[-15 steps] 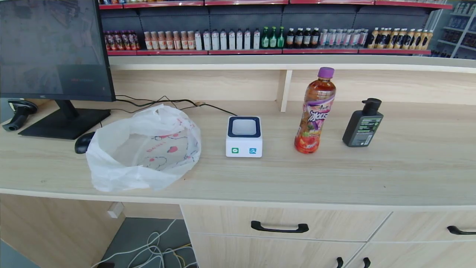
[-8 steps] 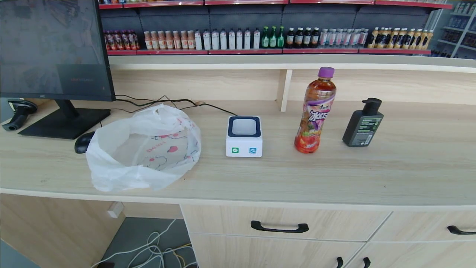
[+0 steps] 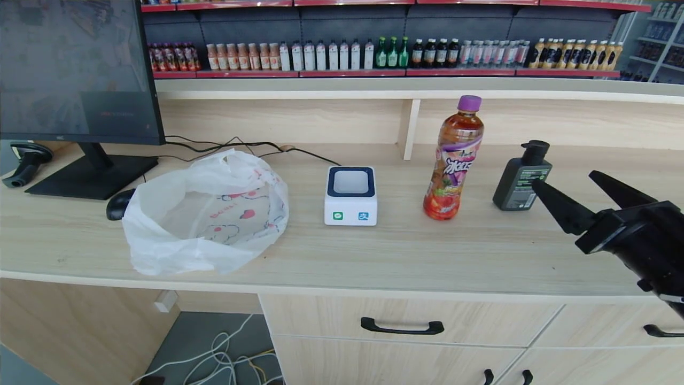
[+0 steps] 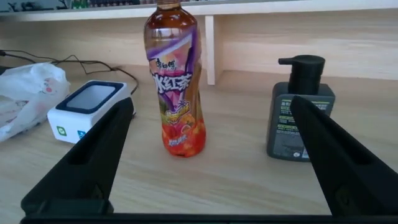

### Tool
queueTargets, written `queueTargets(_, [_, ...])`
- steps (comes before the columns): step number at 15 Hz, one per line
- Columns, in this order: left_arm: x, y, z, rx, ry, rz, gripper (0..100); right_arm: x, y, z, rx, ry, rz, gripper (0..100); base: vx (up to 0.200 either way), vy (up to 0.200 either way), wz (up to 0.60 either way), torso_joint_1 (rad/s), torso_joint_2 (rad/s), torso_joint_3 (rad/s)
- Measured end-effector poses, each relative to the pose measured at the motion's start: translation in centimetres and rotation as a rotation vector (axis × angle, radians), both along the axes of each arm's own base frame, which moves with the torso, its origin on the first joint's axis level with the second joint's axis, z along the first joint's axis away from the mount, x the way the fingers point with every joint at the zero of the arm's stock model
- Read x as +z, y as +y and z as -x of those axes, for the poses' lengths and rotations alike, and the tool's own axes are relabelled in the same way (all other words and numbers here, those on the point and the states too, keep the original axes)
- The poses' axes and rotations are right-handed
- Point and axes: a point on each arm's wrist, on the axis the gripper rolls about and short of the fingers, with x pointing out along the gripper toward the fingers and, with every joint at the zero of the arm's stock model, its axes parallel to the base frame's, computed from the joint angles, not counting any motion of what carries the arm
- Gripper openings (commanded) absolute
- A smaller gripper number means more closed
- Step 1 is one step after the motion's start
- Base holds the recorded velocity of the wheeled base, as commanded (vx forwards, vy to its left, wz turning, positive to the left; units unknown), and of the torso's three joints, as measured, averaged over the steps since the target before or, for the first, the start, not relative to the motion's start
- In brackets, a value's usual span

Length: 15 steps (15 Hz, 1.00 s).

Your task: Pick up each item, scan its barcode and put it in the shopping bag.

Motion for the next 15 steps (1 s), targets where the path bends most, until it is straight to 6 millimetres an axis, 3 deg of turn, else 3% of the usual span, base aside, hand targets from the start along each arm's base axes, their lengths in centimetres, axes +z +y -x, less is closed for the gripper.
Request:
queueTargets(6, [0.0, 0.0, 0.0, 0.000, 0.000, 0.000, 100, -0.9, 5.1, -3.4, 0.168, 0.039, 0.010, 100, 0.000, 0.000, 0.00, 0.000, 0.00, 0.000])
queueTargets(15, [0.0, 0.0, 0.0, 0.000, 0.000, 0.001, 100, -2.1, 8.0, -7.3, 0.128, 0.058, -0.002, 100, 0.000, 0.000, 0.00, 0.000, 0.00, 0.000])
